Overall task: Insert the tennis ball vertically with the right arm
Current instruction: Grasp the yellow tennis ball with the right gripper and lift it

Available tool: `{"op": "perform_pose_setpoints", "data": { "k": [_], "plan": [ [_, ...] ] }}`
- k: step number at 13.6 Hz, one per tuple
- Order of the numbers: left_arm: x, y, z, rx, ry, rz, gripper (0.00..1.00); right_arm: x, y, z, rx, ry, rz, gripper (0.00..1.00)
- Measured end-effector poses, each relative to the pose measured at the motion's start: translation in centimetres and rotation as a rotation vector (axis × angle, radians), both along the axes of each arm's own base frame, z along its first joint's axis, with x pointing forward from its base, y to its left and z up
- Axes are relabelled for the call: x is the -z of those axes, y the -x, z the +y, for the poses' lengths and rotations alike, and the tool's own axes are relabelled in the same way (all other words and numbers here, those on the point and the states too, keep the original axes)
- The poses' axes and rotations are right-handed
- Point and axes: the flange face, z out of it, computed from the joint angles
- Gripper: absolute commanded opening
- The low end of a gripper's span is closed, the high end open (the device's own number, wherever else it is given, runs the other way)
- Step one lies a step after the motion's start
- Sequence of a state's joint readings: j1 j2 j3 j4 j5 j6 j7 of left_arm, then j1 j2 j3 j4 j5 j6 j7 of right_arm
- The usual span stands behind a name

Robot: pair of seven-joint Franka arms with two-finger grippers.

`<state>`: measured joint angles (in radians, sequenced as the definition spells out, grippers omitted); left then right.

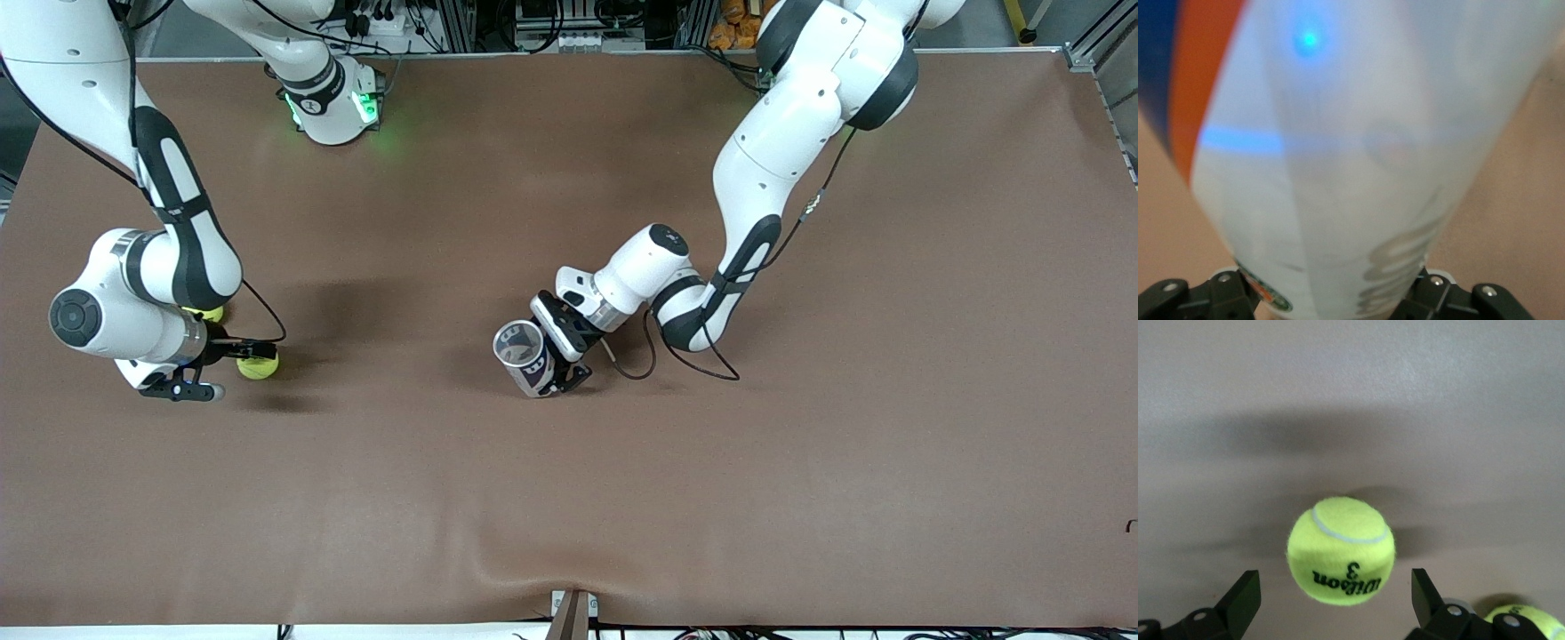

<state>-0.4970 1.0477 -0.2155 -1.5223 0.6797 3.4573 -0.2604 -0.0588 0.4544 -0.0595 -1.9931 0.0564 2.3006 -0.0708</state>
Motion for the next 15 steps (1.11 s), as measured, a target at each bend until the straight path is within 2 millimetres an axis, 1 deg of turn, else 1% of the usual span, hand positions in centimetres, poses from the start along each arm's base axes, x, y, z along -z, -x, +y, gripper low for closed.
{"op": "perform_pose_setpoints", "data": {
  "k": [2,3,4,5,6,8,9,11,12,13,15],
  "plan": [
    [0.5,0.0,0.5,0.003,0.025,-0.004,0.81,0.9,0.3,0.3,-0.004,0.004,-0.013,1.00],
    [0.6,0.0,0.6,0.003,0.028,-0.004,0.81,1.3,0.3,0.3,-0.005,0.005,-0.018,0.98],
    [0.6,0.0,0.6,0.003,0.028,-0.004,0.81,1.7,0.3,0.3,-0.006,0.006,-0.018,0.75],
    [0.6,0.0,0.6,0.003,0.028,-0.004,0.81,2.0,0.4,0.3,-0.007,0.007,-0.016,0.50],
    [0.6,-0.1,0.6,0.002,0.028,-0.004,0.81,2.1,0.4,0.3,-0.013,0.010,-0.014,0.35],
    [0.6,-0.2,0.8,-0.001,0.029,-0.004,0.82,2.0,0.4,0.2,-0.038,0.016,-0.015,0.14],
    [0.6,-0.3,0.9,-0.002,0.029,-0.004,0.82,1.8,0.3,0.1,-0.050,0.015,-0.019,0.09],
    [0.6,-0.4,1.0,-0.006,0.029,-0.004,0.82,1.5,0.2,-0.1,-0.066,0.014,-0.017,0.09],
    [0.6,-0.5,1.2,-0.008,0.029,-0.004,0.82,1.0,0.0,-0.1,-0.066,0.011,-0.003,0.09],
    [0.6,-0.7,1.3,-0.010,0.029,-0.004,0.82,0.0,-0.3,-0.1,-0.067,0.005,0.023,0.09],
    [0.6,-1.1,1.8,-0.015,0.027,-0.007,0.82,-3.6,-1.5,0.2,-0.056,-0.007,0.078,0.09]
  ]
}}
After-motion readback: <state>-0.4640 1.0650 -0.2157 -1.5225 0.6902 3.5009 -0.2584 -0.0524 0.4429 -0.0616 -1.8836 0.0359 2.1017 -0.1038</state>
